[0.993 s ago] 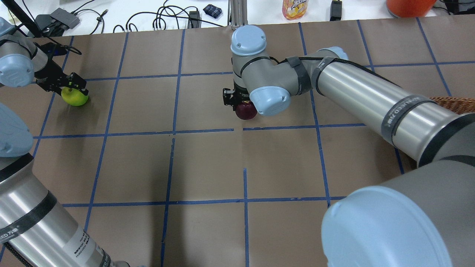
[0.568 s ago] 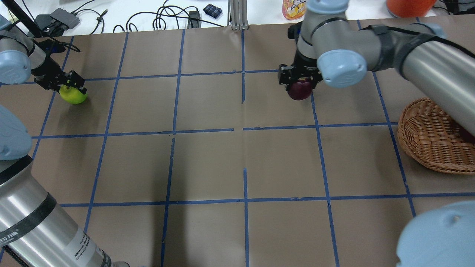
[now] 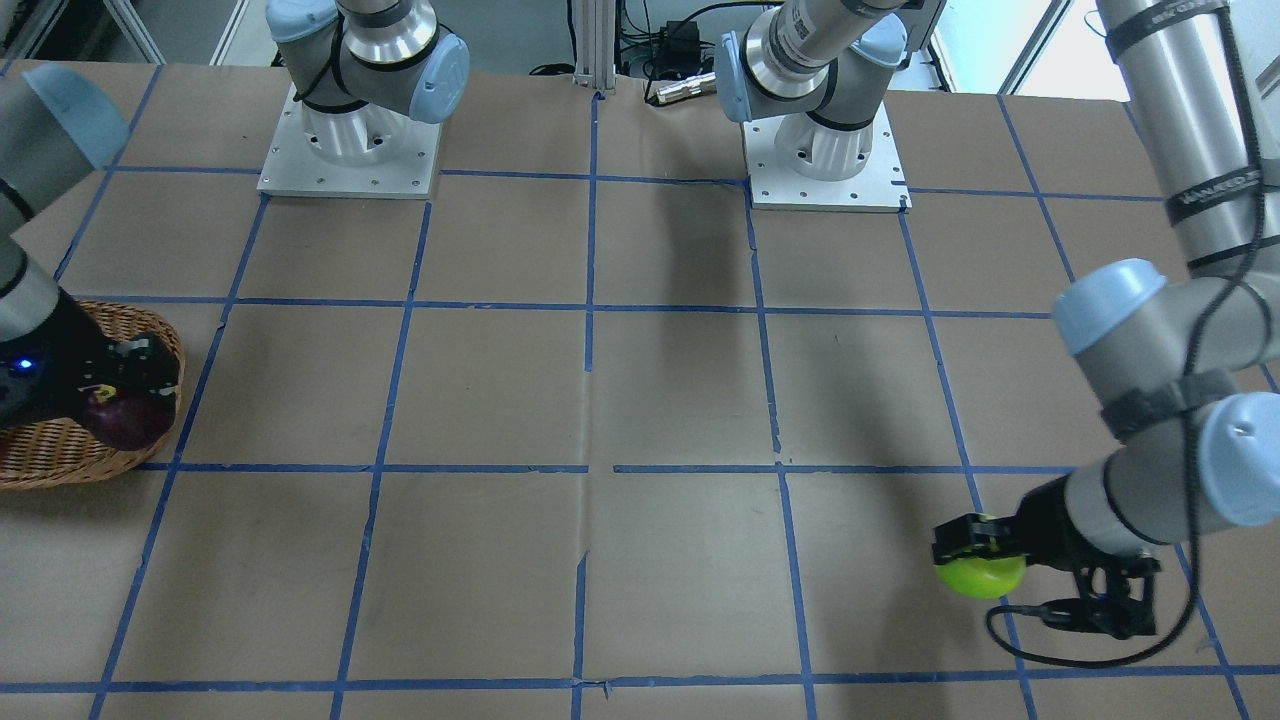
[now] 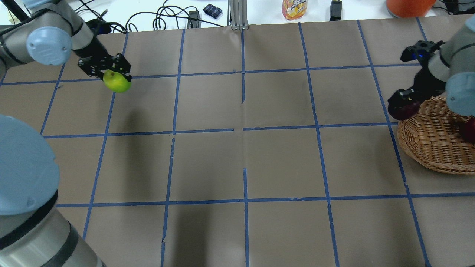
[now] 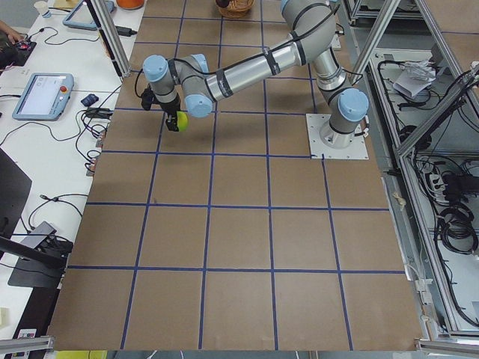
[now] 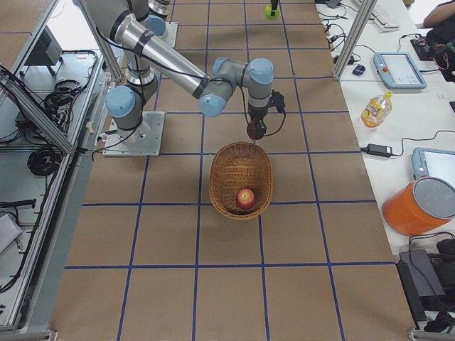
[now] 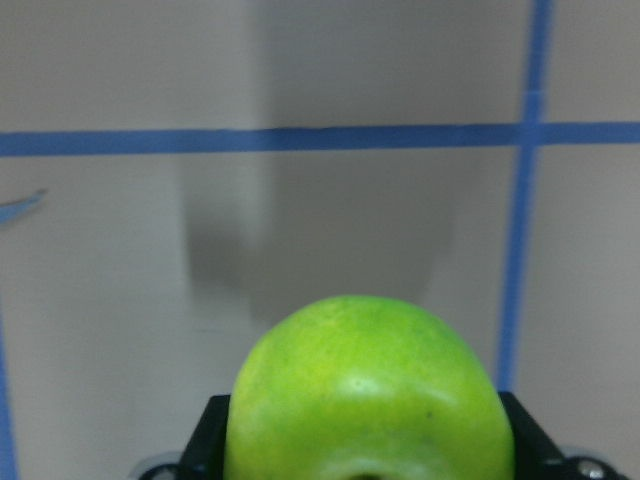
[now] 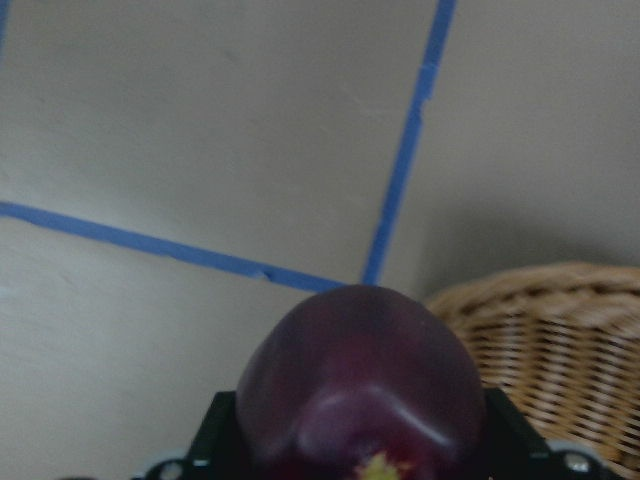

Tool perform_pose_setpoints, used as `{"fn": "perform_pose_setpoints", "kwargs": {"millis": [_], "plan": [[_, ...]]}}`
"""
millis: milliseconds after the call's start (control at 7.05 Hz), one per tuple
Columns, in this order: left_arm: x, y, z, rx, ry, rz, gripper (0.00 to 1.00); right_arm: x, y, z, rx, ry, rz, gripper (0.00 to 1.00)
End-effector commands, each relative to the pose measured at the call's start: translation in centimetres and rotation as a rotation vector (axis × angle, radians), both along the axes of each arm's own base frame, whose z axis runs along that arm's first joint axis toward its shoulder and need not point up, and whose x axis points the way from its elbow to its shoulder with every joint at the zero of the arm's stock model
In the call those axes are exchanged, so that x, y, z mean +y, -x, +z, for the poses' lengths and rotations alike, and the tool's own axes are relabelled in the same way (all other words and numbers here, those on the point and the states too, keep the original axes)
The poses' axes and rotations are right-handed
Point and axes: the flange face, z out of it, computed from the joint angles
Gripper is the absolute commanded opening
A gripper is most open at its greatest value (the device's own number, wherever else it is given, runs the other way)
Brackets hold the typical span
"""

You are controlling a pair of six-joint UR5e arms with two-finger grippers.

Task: Put all apples into basket
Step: 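Carry the purple apple into the basket with right gripper while left grasps green apple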

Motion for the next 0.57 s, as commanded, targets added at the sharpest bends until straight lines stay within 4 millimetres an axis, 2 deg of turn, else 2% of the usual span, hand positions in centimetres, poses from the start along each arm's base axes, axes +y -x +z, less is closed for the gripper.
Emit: {"fn": "perform_pose_setpoints", "kwargs": {"millis": [0,142,284,426], "plan": [[3.9,19.0,-1.7,0.006,0.023,0.139,0.07,4.5,11.7,-0.4,-0.024,0.054,0.070,0.54],[5.8,25.7,-2.5,0.009,0.041,0.209,0.07,5.4,13.7,-1.1,-0.029,0.056,0.099,0.54],[7.6,30.2,-2.6,0.018,0.051,0.235,0.07,5.3,13.9,-2.0,-0.043,0.044,0.096,0.61],[8.7,32.0,-3.0,0.016,0.041,0.229,0.08,5.1,14.2,-3.3,-0.061,0.027,0.098,0.97]]}}
